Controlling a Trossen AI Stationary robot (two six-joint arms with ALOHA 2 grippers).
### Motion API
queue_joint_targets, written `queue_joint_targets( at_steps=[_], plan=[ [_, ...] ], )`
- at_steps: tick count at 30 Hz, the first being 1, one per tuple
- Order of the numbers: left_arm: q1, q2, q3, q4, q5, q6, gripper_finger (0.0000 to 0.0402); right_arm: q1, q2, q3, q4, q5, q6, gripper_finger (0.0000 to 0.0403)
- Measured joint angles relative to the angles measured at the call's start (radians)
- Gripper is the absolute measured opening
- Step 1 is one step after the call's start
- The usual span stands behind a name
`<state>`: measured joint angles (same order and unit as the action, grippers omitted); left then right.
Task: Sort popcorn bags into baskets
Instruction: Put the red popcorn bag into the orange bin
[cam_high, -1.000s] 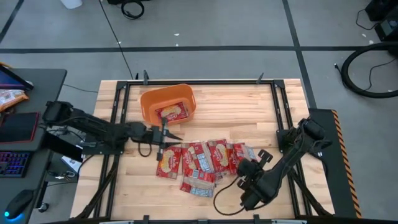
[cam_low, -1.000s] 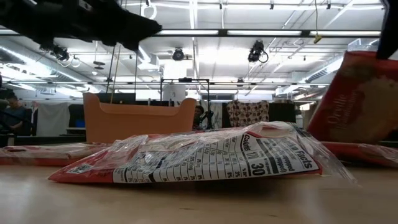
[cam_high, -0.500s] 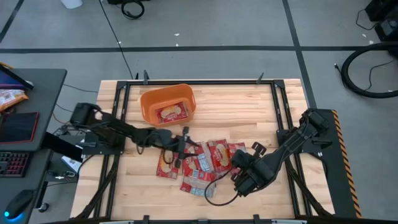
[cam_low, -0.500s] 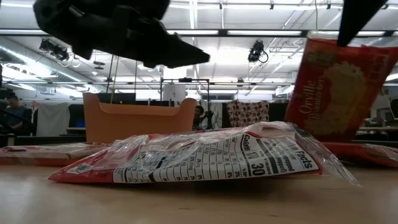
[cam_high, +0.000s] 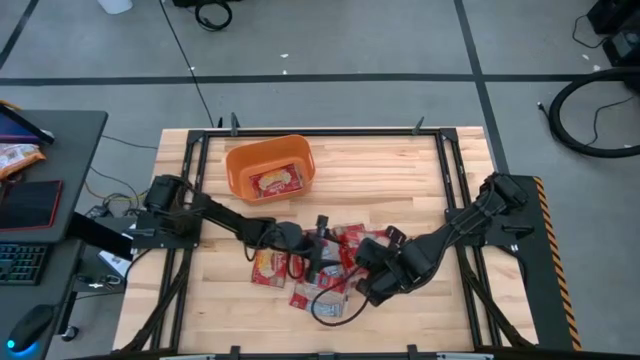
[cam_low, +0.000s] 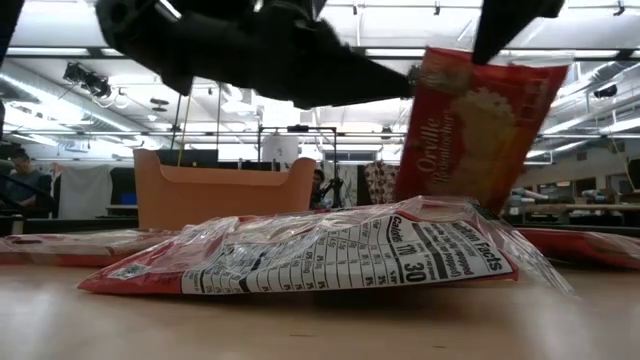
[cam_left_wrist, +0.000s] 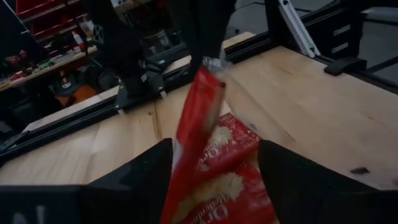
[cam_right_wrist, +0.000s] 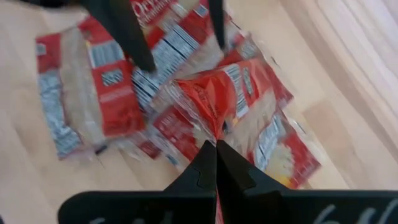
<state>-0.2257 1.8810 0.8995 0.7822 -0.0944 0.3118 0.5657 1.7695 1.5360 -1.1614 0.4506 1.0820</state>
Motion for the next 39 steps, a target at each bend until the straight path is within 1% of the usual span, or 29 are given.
queue_joint_targets(
  at_steps=[3, 6, 10, 14, 19, 22, 25, 28, 31, 33, 36, 39],
  plan=[
    [0.012, 0.037, 0.028, -0.015, -0.002, 0.026, 0.0246, -0.007, 0.0, 0.0, 0.048, -0.002, -0.031, 0.0],
    [0.025, 0.062, 0.048, -0.064, -0.01, 0.037, 0.0245, -0.011, 0.0, 0.0, 0.083, -0.003, -0.049, 0.0],
    [0.036, 0.06, 0.061, -0.136, -0.01, 0.037, 0.0224, -0.012, -0.003, 0.001, 0.097, 0.0, -0.058, 0.0001],
    [0.04, 0.06, 0.062, -0.147, -0.01, 0.035, 0.0178, -0.012, -0.008, 0.001, 0.104, 0.002, -0.064, 0.0001],
    [0.04, 0.058, 0.062, -0.154, -0.01, 0.008, 0.0105, -0.011, -0.008, 0.001, 0.106, 0.017, -0.049, 0.0012],
    [0.044, 0.056, 0.062, -0.166, -0.007, -0.012, 0.006, -0.002, -0.008, 0.001, 0.105, 0.057, -0.041, 0.0036],
    [0.057, 0.044, 0.062, -0.216, 0.015, -0.032, 0.0025, 0.019, -0.008, 0.001, 0.064, 0.081, -0.026, 0.0073],
    [0.086, 0.007, 0.062, -0.299, 0.048, -0.062, 0.0022, 0.057, -0.009, 0.001, -0.041, 0.157, 0.053, 0.0113],
    [0.114, -0.063, 0.062, -0.412, 0.055, -0.076, 0.0022, 0.103, -0.016, -0.008, -0.135, 0.223, 0.152, 0.0149],
    [0.129, -0.117, 0.062, -0.49, 0.055, -0.091, 0.003, 0.13, -0.022, -0.022, -0.174, 0.248, 0.183, 0.0168],
    [0.146, -0.199, 0.062, -0.599, 0.054, -0.102, 0.0041, 0.158, -0.045, -0.055, -0.162, 0.267, 0.185, 0.0181],
    [0.159, -0.264, 0.081, -0.704, 0.05, -0.143, 0.004, 0.169, -0.061, -0.097, -0.133, 0.29, 0.159, 0.0179]
  ],
)
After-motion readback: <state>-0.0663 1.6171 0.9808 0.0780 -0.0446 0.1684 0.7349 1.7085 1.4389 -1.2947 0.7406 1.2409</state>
